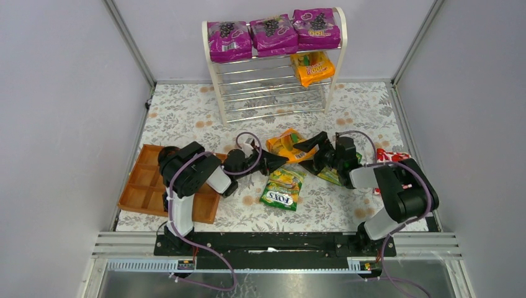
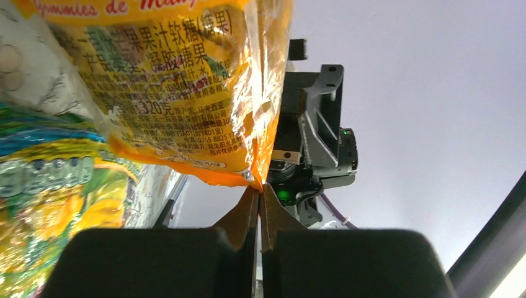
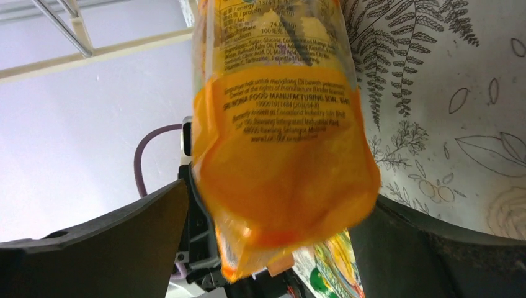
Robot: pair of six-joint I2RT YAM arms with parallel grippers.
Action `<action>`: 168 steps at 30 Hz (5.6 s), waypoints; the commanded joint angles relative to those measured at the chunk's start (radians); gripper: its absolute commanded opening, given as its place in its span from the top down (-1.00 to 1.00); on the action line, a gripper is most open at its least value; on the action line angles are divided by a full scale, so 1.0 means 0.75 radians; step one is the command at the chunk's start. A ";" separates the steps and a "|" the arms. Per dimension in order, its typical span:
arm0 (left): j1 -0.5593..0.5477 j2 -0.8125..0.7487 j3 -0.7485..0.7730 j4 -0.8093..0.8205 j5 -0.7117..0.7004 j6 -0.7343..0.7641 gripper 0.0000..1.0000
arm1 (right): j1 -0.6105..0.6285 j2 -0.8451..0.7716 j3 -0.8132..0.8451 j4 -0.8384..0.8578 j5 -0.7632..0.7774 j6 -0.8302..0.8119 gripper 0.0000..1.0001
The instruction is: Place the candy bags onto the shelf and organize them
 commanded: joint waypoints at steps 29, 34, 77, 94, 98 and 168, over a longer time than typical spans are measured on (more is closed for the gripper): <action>-0.005 -0.205 -0.036 -0.093 0.076 0.190 0.38 | 0.085 0.262 -0.052 0.648 0.271 0.260 -0.24; 0.082 -0.427 -0.057 -0.416 0.104 0.449 0.10 | 0.085 0.243 -0.042 0.648 0.251 0.258 -0.21; 0.065 -1.445 0.410 -2.112 -0.836 2.077 -0.42 | 0.214 0.389 1.220 0.074 0.551 0.213 -0.11; -0.136 -1.480 0.396 -2.132 -0.955 2.114 -0.46 | 0.239 0.730 1.696 -0.057 0.750 0.184 -0.11; -0.140 -1.490 0.393 -2.139 -1.014 2.107 -0.50 | 0.240 0.778 1.777 -0.085 0.772 0.185 -0.11; -0.138 -1.509 0.362 -2.111 -1.033 2.100 -0.64 | 0.303 0.447 1.418 -0.430 1.135 -0.363 0.01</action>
